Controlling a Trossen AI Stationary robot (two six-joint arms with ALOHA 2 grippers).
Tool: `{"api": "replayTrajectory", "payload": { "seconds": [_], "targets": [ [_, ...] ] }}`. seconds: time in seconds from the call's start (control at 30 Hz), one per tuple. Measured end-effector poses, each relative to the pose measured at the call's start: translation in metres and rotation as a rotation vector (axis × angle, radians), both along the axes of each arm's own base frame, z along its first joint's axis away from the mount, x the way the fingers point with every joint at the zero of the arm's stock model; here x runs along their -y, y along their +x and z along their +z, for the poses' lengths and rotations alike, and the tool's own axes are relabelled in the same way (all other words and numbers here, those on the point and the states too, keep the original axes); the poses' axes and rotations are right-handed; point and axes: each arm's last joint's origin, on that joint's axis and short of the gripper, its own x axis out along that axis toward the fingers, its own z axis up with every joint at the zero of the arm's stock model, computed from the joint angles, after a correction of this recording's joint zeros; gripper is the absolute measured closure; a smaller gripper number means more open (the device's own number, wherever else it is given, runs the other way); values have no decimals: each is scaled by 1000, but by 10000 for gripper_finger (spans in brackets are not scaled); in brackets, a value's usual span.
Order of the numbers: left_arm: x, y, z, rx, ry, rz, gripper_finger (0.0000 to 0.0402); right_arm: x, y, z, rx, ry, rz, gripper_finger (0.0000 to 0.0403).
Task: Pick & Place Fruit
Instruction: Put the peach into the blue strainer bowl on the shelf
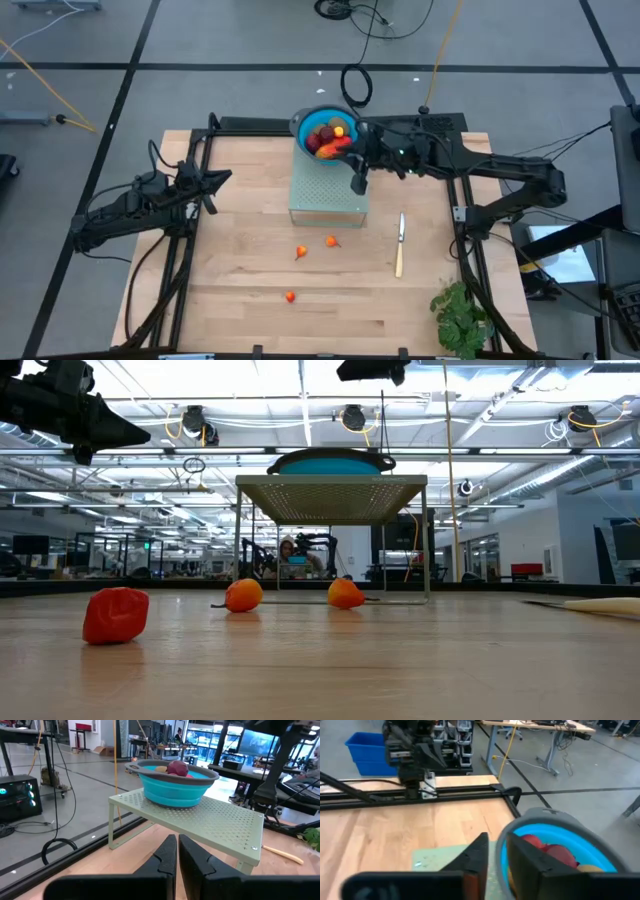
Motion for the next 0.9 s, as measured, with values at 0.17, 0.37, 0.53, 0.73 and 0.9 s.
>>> {"api": "replayTrajectory", "payload": {
  "seconds": [0.17,0.37,0.53,0.73,0.9],
  "targets": [
    [0,0,0,1,-1,-10,385,-19,-9,9,25,4,55,394],
    [0,0,0,2,-3,-11,385,-40,-15,16,58,57,111,394],
    [0,0,0,4,-6,-11,385,-59,-14,15,53,61,178,401],
    [0,0,0,5,-8,-12,385,-75,-15,15,48,61,230,402],
    [0,0,0,6,-9,-12,385,-82,-25,15,8,63,257,402]
  ]
}}
